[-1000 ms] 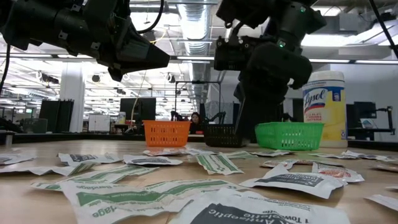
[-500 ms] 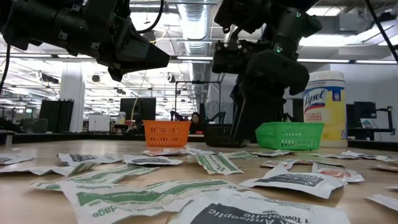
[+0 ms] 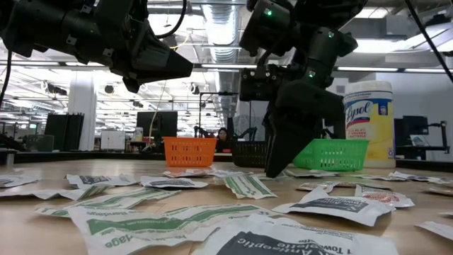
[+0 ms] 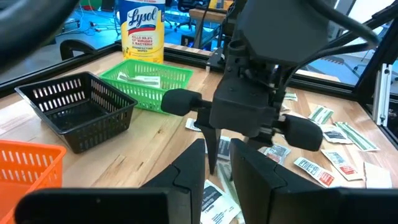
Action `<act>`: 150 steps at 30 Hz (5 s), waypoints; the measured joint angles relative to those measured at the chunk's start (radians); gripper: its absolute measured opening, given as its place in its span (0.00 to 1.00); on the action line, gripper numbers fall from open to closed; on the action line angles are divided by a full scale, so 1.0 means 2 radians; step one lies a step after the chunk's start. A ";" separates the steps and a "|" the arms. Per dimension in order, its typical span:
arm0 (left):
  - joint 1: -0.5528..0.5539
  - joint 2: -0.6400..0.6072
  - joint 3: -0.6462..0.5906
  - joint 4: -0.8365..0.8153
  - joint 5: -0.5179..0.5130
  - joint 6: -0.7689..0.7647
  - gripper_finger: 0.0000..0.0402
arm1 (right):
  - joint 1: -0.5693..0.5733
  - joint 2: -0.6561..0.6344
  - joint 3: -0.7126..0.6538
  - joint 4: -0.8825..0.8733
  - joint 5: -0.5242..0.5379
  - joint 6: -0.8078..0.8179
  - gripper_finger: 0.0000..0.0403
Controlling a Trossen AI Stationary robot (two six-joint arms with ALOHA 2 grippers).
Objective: Pick & Place First Aid Supplies
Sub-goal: Put the green bandage pack into the green basket
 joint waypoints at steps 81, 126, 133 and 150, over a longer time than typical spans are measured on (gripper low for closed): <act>-0.153 0.012 0.169 -0.559 0.187 -0.376 0.34 | 0.116 -0.404 -0.208 0.081 0.168 -0.008 0.39; -0.198 0.048 0.163 -0.561 0.139 -0.409 0.01 | 0.095 -0.450 -0.386 0.421 0.131 0.005 0.34; -0.187 0.048 0.163 -0.558 0.142 -0.388 0.01 | 0.072 -0.374 -0.382 0.505 0.104 0.023 0.34; -0.173 0.092 0.165 -0.552 0.141 -0.259 0.31 | 0.056 -0.305 -0.319 0.461 0.038 0.021 0.33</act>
